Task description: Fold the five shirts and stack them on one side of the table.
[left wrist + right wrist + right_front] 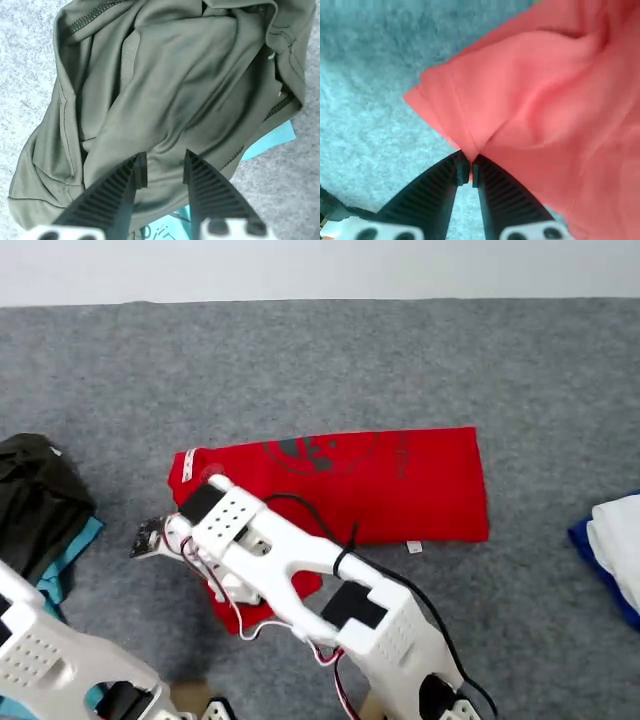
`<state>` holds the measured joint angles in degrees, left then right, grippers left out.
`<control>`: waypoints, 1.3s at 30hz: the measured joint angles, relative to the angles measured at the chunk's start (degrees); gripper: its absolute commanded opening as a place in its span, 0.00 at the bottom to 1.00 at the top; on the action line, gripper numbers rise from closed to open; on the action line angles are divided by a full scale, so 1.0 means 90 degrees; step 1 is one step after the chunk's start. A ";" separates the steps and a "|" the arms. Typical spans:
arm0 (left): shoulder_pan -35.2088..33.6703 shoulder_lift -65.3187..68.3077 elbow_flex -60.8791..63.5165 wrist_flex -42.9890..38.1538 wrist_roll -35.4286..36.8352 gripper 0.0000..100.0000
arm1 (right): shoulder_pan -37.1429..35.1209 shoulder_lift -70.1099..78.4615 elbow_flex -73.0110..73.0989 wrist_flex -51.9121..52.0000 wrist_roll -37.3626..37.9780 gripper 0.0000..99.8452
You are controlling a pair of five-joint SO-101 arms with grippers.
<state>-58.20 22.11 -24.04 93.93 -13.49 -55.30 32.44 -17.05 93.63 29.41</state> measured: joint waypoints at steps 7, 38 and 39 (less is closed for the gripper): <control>0.0000 0.0000 0.0000 0.0000 0.0000 0.13 | 0.0840 0.0430 -0.1143 -0.0215 0.0000 0.01; 0.0430 0.0000 0.0596 -0.0342 0.0000 0.13 | 0.2637 0.2911 -0.5275 -0.0166 0.0000 0.13; 0.0469 0.0000 0.0596 -0.0342 0.0000 0.13 | 0.2657 0.2950 -0.5275 -0.0117 0.0000 0.14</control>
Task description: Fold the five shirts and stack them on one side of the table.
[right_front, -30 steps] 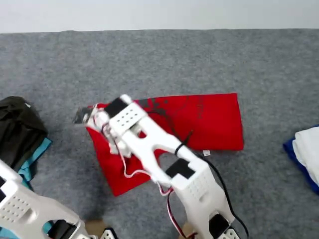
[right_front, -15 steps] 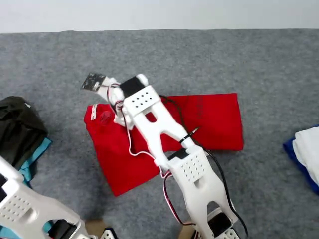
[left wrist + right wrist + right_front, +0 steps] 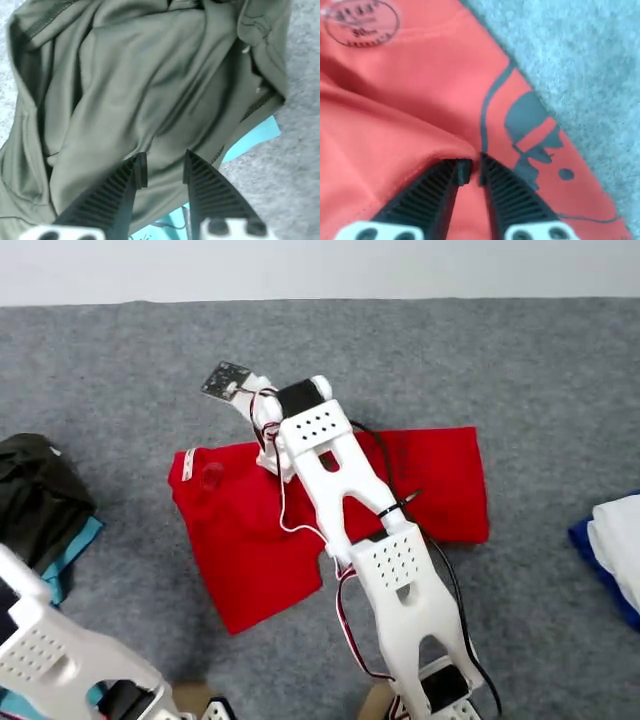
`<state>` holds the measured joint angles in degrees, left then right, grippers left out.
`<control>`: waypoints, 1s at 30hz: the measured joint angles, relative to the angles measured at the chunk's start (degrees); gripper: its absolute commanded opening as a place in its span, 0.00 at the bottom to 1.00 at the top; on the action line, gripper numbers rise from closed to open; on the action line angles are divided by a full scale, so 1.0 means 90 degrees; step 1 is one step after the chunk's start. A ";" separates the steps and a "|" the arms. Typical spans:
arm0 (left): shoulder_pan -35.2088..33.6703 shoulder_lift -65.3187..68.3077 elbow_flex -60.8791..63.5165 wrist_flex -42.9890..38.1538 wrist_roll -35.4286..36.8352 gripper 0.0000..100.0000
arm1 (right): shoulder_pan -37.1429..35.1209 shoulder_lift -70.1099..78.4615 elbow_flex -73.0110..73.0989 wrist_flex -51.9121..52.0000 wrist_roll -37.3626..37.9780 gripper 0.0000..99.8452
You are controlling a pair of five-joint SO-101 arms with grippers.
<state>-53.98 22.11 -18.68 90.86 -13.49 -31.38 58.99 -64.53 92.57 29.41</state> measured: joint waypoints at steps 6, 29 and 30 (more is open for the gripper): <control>0.0098 0.0000 0.0000 0.0000 0.0000 0.13 | 0.0068 0.0010 0.0000 0.0332 -0.0068 0.14; 0.0957 0.0000 0.0000 0.0664 -0.0088 0.13 | 0.0010 -0.3263 0.2901 0.0879 -0.0479 0.14; 0.0879 0.0000 0.0000 0.0733 -0.0137 0.13 | -0.0039 -0.3536 0.3350 0.0879 -0.0527 0.14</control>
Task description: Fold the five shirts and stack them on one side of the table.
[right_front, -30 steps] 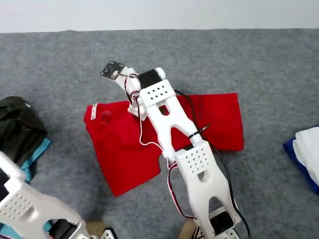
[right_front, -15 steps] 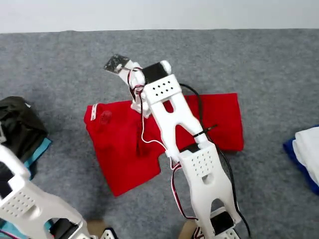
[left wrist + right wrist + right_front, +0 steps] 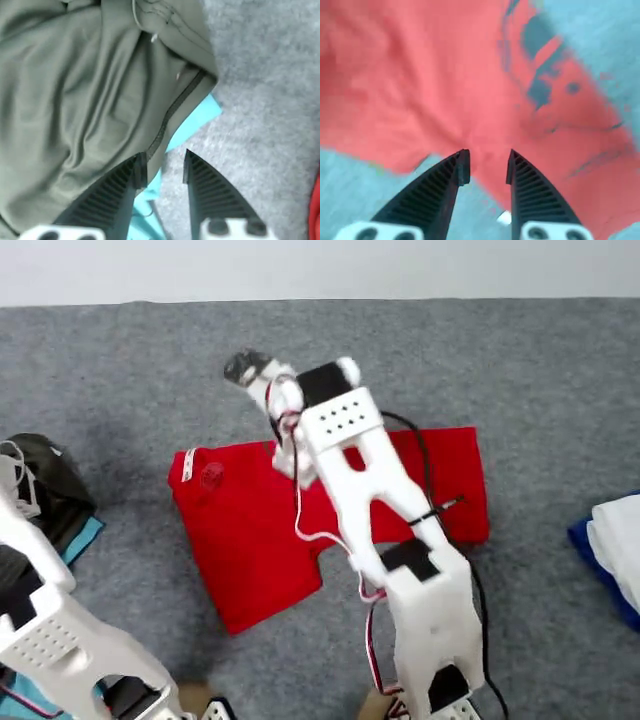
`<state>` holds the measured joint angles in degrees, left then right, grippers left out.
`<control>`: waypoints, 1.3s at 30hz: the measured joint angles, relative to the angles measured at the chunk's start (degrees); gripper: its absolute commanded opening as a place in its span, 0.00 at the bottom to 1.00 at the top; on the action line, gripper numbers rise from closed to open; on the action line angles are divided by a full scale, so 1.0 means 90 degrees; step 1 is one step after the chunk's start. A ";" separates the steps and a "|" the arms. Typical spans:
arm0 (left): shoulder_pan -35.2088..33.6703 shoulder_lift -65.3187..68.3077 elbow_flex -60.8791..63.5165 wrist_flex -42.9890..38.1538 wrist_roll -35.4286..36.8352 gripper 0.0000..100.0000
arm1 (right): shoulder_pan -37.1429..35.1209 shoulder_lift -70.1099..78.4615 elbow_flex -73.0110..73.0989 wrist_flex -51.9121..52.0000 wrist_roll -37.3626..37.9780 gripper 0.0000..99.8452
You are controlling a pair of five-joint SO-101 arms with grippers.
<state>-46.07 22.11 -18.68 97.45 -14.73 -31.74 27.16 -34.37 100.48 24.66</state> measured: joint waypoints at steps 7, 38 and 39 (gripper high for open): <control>-0.0615 0.0000 0.0000 0.0147 -0.0078 0.13 | -0.0537 -0.1153 0.2549 -0.0049 -0.0107 0.15; -0.1866 0.0000 0.0000 0.0147 -0.0938 0.13 | -0.2667 -0.3087 0.5871 -0.1954 0.1856 0.26; -0.1866 0.0000 0.0000 0.0147 -0.0938 0.13 | -0.2667 -0.3282 0.5988 -0.1954 0.1915 0.26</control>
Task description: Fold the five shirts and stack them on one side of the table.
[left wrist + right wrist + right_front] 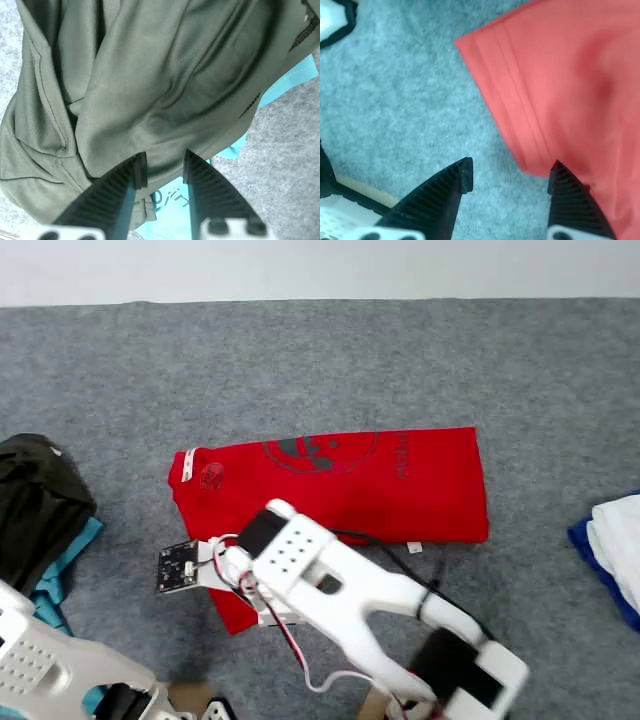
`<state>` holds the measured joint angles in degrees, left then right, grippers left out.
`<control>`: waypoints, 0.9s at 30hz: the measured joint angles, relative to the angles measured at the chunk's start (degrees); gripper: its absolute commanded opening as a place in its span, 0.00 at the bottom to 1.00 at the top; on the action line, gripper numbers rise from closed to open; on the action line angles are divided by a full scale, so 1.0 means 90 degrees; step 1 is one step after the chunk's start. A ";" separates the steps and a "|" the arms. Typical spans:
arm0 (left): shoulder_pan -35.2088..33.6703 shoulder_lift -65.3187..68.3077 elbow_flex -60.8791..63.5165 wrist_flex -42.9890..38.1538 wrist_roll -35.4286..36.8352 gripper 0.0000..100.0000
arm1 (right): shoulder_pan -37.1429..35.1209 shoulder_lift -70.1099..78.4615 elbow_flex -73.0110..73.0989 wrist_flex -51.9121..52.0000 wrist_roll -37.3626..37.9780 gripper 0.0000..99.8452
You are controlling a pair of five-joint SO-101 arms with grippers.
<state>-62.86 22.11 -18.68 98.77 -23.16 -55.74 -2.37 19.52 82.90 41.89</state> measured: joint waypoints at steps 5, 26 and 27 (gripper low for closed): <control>0.0000 0.0000 0.0000 0.0000 0.0000 0.13 | -0.0117 -0.0674 0.1026 -0.0645 0.0303 0.26; 0.0000 0.0000 0.0000 0.0000 0.0000 0.13 | -0.0215 0.0186 0.2325 -0.3067 0.0889 0.16; 0.0000 0.0000 0.0000 0.0000 0.0000 0.13 | -0.0215 0.0274 0.2208 -0.3077 0.0889 0.14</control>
<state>-62.86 22.11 -18.68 98.77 -23.16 -57.67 0.09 39.38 55.21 49.89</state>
